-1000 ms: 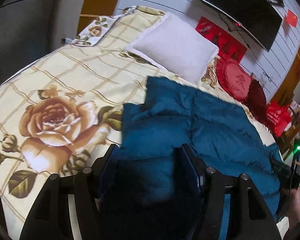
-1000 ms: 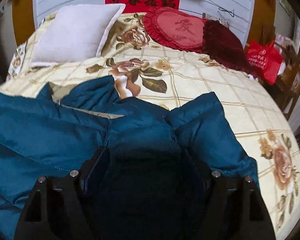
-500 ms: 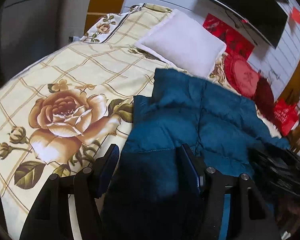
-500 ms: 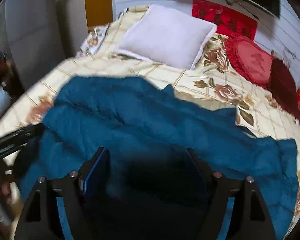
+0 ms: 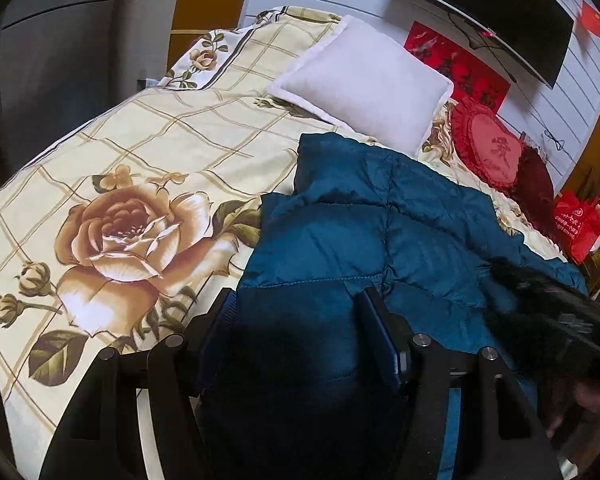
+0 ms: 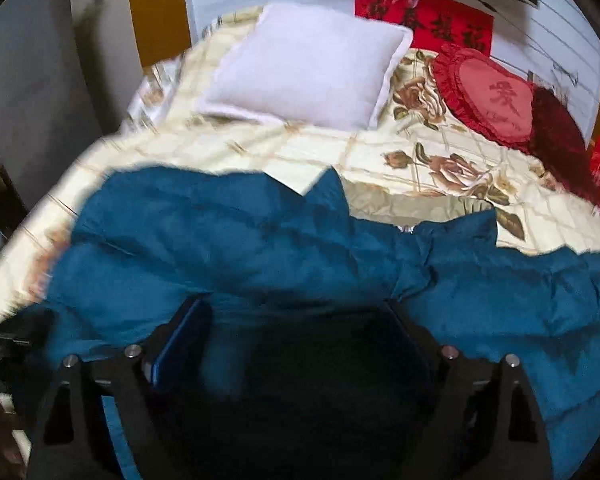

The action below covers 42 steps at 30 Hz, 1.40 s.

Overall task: Fold large clothes
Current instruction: 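Press the folded jacket flat with both grippers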

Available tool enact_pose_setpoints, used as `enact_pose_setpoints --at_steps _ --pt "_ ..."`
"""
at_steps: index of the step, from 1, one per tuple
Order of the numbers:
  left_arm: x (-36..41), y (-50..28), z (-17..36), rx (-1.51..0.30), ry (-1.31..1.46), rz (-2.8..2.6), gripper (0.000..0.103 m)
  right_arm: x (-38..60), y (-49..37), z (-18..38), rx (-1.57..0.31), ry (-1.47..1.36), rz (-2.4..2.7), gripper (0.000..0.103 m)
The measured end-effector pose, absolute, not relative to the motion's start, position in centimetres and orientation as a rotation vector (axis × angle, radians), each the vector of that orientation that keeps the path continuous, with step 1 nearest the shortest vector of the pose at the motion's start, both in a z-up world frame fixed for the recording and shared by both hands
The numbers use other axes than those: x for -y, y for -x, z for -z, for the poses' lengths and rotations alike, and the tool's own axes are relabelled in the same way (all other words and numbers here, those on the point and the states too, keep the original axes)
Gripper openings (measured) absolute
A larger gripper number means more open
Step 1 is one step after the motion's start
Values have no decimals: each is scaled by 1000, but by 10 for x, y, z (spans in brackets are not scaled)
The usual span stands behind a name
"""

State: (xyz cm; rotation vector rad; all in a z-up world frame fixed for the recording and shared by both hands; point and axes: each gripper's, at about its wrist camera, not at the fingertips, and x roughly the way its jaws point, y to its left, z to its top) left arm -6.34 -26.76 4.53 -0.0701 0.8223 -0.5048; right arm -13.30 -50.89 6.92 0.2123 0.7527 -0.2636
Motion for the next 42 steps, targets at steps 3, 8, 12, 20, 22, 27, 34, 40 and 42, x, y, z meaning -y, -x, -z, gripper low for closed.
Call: enact_pose_setpoints --at_steps 3,8,12,20,22,27,34,40,42 --pt "268 64 -45 -821 64 503 83 495 136 -80 -732 -133 273 89" --pt "270 65 -44 -808 44 501 83 503 105 -62 -805 -143 339 65" --pt "273 66 -42 -790 20 505 83 513 86 -43 -841 -150 383 68" --pt "275 67 -38 -812 11 500 83 524 127 -68 -845 -199 299 69" --pt "275 67 -38 -810 10 499 83 532 160 -78 -834 -125 335 69" --pt "275 67 -40 -806 -1 490 83 578 235 -92 -808 -71 483 69" --pt "280 67 -33 -799 -29 482 84 665 268 -66 -818 -254 637 70" --pt "284 67 -30 -801 -55 482 84 669 232 -45 -851 -212 672 72" --pt "281 65 -31 -820 -42 491 84 667 233 -51 -864 -218 664 72"
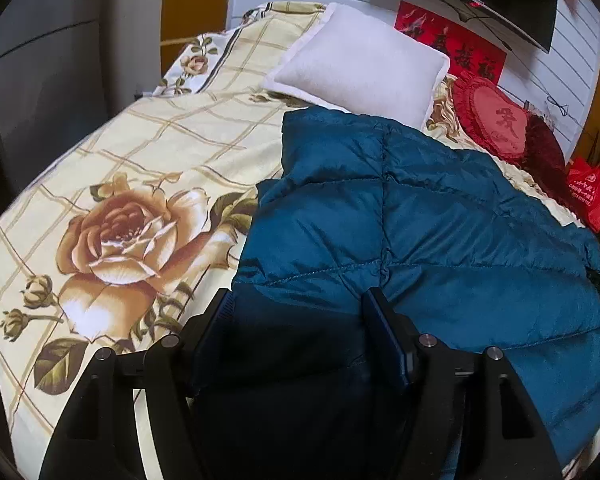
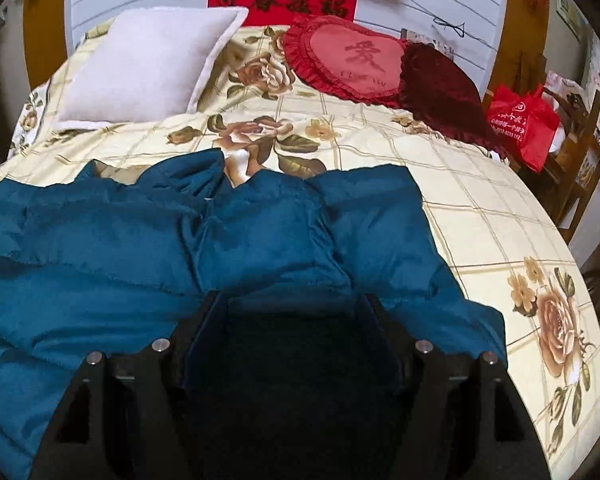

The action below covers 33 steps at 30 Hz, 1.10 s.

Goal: Fold large clothes

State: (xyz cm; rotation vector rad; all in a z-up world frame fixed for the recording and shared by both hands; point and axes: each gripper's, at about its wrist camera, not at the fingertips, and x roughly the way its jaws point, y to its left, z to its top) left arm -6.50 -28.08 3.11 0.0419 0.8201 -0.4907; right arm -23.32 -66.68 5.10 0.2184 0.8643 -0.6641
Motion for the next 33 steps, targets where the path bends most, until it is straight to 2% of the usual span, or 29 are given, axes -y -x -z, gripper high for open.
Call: enact_pose_setpoints --at_steps 5,7,9,12,15,21,28,33 --pt "269 73 -43 -819 0 495 83 645 301 -86 -763 -283 589 73" --pt "266 83 -50 -803 -4 502 83 636 335 -89 -752 -277 608 78" --pt "265 92 -54 -793 -9 503 83 631 357 -78 -791 -257 629 78" --pt "262 114 -63 -790 -46 513 83 633 362 -56 -875 -262 607 79" --pt "260 140 -75 -764 -100 527 83 625 364 -66 -883 -257 536 79" --pt "247 175 -90 -712 -162 537 83 607 399 -97 -785 -277 503 93" --pt "240 179 -84 -711 -165 538 83 629 432 -83 -768 -438 530 98" --pt "237 168 -77 -735 -141 530 83 637 433 -79 -780 -431 555 100"
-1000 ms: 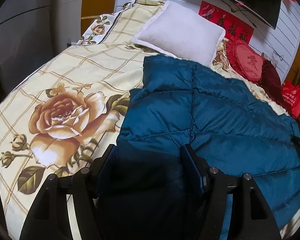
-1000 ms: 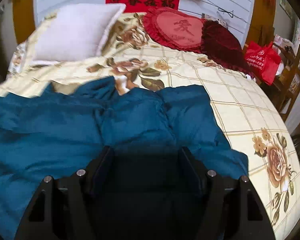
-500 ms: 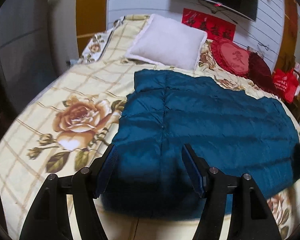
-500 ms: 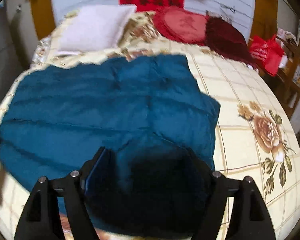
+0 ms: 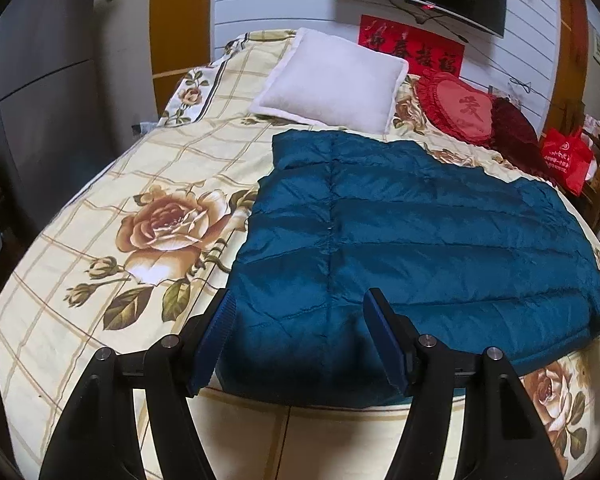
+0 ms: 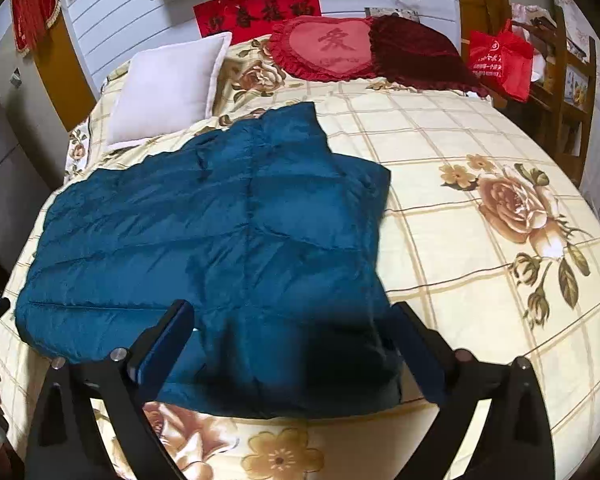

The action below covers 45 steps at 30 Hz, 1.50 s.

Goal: Fold large clothes

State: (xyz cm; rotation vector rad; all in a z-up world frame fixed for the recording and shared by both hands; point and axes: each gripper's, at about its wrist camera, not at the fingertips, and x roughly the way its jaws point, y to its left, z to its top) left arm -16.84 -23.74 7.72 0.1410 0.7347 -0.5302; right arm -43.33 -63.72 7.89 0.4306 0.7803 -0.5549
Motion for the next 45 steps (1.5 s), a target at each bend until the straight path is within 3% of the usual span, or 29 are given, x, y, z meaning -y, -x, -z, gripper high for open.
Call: enact_pose_setpoints --at_steps 12,23,36,39,43,45 --pt "226 125 -51 -895 21 592 83 660 415 -54 -848 -439 578 103" --pt "212 82 -18 -1089 326 664 92 698 397 -26 -864 -562 463 103" --pt "227 81 -2 -1075 335 718 103 710 381 -3 -849 -687 306 102" --pt "232 87 -2 -1061 305 730 98 699 380 -7 -836 -670 296 87" --pt "223 92 -17 -1055 355 757 57 675 386 -35 -805 -568 295 46" --pt "215 99 -32 -1039 390 788 51 664 393 -48 -793 -546 293 42"
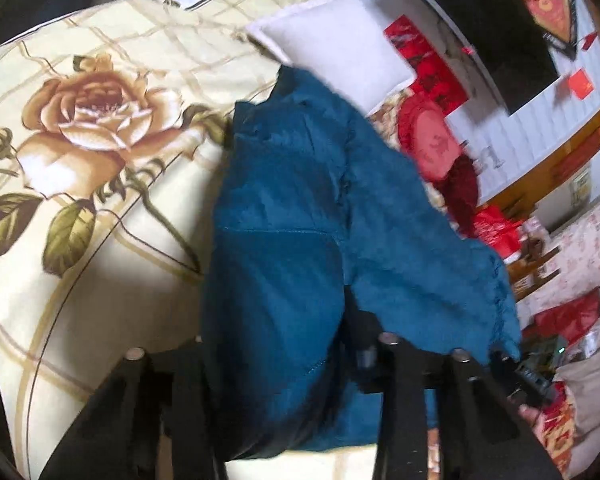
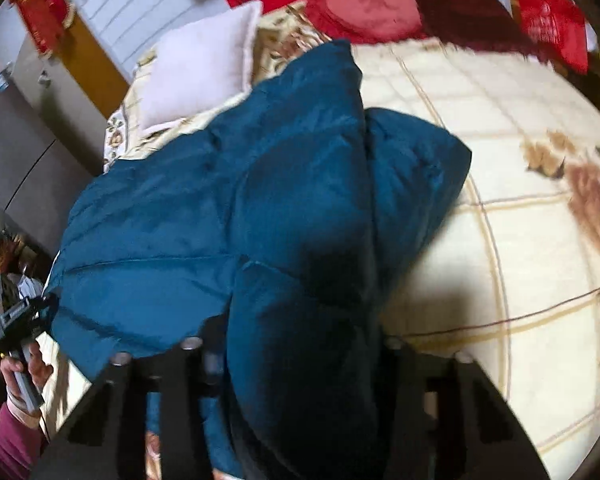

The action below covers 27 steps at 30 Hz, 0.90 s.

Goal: Fold large clothes

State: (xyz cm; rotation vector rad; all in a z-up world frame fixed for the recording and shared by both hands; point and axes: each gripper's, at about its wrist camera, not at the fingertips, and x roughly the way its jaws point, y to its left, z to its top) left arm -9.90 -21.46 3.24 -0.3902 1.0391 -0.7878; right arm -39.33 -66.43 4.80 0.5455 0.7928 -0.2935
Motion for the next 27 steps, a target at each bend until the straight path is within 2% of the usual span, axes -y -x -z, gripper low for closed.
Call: enact_pose_setpoints --at_steps 7,12,14,15,16,17,18,21,27 --pt "177 138 -71 -1065 401 846 49 632 434 -68 -771 -556 209 40" --pt "149 174 -64 -1125 318 784 49 618 461 -53 -799 -581 196 42" --pt "144 181 -51 -1149 277 709 56 617 467 -41 -816 -598 248 50" --pt "144 183 -44 -1151 251 666 62 620 468 -30 -834 -614 297 59" --pt "144 184 -37 -1155 232 624 72 622 471 -21 -853 -631 332 74" --pt "143 186 -33 -1158 233 607 77 625 468 -9 -891 -634 384 82" --pt "142 187 -33 -1152 232 604 77 624 467 -3 -899 -618 407 91" --pt "140 198 -48 -1080 162 600 77 609 473 -15 -875 -575 461 91" --pt "131 244 -89 -822 43 521 77 556 505 -74 -806 -367 534 91"
